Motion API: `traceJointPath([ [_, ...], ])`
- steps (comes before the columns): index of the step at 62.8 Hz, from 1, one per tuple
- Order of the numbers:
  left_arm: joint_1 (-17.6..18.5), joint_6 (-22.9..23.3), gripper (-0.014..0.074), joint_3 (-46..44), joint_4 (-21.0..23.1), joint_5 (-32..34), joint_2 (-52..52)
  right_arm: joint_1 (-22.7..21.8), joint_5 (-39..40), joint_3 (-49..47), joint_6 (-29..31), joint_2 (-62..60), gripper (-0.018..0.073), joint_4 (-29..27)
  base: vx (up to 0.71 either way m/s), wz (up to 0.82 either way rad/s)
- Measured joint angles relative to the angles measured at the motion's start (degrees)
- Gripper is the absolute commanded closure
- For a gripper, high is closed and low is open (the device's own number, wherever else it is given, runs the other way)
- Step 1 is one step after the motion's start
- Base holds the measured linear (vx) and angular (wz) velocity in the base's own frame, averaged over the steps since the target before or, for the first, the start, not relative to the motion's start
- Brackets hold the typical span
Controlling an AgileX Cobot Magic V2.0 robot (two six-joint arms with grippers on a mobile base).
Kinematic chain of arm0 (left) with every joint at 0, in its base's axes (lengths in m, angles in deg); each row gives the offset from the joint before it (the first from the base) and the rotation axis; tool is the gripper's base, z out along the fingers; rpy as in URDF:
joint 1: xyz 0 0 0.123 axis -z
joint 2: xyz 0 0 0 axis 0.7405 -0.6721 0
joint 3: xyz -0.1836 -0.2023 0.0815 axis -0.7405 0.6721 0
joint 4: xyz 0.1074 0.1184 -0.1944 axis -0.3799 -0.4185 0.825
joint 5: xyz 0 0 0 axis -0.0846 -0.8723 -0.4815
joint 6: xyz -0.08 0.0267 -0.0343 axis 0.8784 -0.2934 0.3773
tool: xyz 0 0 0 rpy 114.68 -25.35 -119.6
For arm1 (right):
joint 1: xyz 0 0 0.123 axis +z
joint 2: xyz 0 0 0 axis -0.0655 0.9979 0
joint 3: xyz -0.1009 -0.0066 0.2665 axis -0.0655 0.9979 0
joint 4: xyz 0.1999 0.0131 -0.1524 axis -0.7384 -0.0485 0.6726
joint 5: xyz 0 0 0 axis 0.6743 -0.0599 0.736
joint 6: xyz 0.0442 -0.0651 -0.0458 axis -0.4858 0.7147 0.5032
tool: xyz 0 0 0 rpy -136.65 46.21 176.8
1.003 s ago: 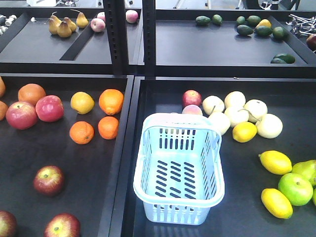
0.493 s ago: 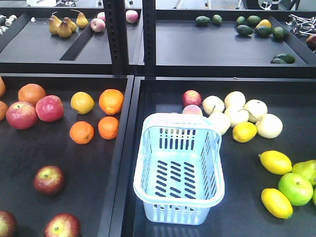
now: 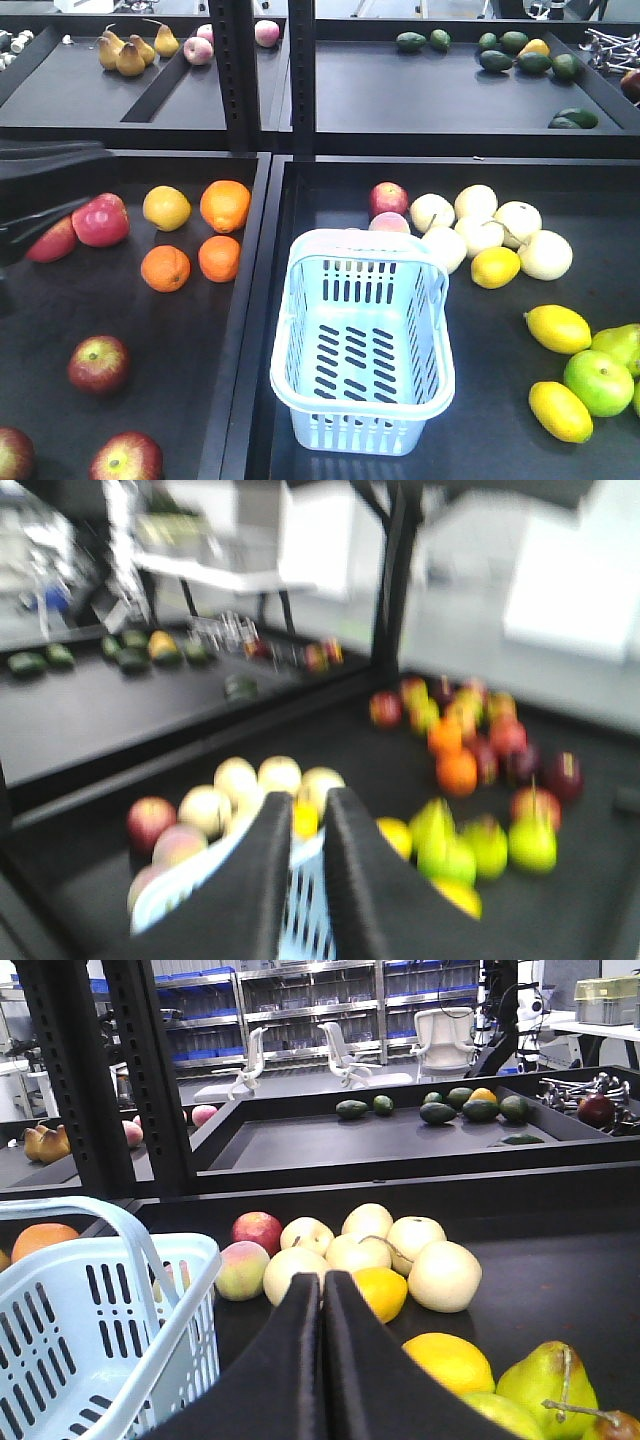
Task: Pick three apples into basket with both arms
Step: 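Reach the left gripper over the fruit toward the basket handle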
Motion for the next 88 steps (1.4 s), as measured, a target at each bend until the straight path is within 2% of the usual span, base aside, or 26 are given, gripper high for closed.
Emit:
traceJointPath([
  [3, 0.0, 0.1, 0.0267, -2.0, -2.7, 0.9, -2.3, 0.0, 0.0, 0.0, 0.0, 0.0, 0.0568, 0.0, 0.00, 0.00],
  [10, 0.0, 0.2, 0.0105, -5.8, -2.7, 1.8, -7.3, 0.0, 0.0, 0.0, 0.0, 0.0, 0.0568, 0.0, 0.00, 0.00],
  [19, 0.3, 0.0, -0.0004, -10.1, -2.7, 4.0, -13.8, 0.0, 0.0, 0.0, 0.0, 0.0, 0.0568, 0.0, 0.00, 0.00],
  [33, 5.4, -5.2, 0.0020, -18.2, -2.7, 9.5, -27.1, 0.0, 0.0, 0.0, 0.0, 0.0, 0.0568, 0.0, 0.00, 0.00],
  [43, 9.7, -9.3, 0.0021, -24.1, -2.7, 9.7, -36.5, 0.0, 0.0, 0.0, 0.0, 0.0, 0.0568, 0.0, 0.00, 0.00],
  [56, 13.4, -12.5, 0.0021, -28.8, -2.7, 9.7, -45.9, 0.0, 0.0, 0.0, 0.0, 0.0, 0.0568, 0.0, 0.00, 0.00],
  [88, 14.4, -15.1, 0.0021, -29.6, -2.7, 9.4, -54.8, 0.0, 0.0, 0.0, 0.0, 0.0, 0.0568, 0.0, 0.00, 0.00],
])
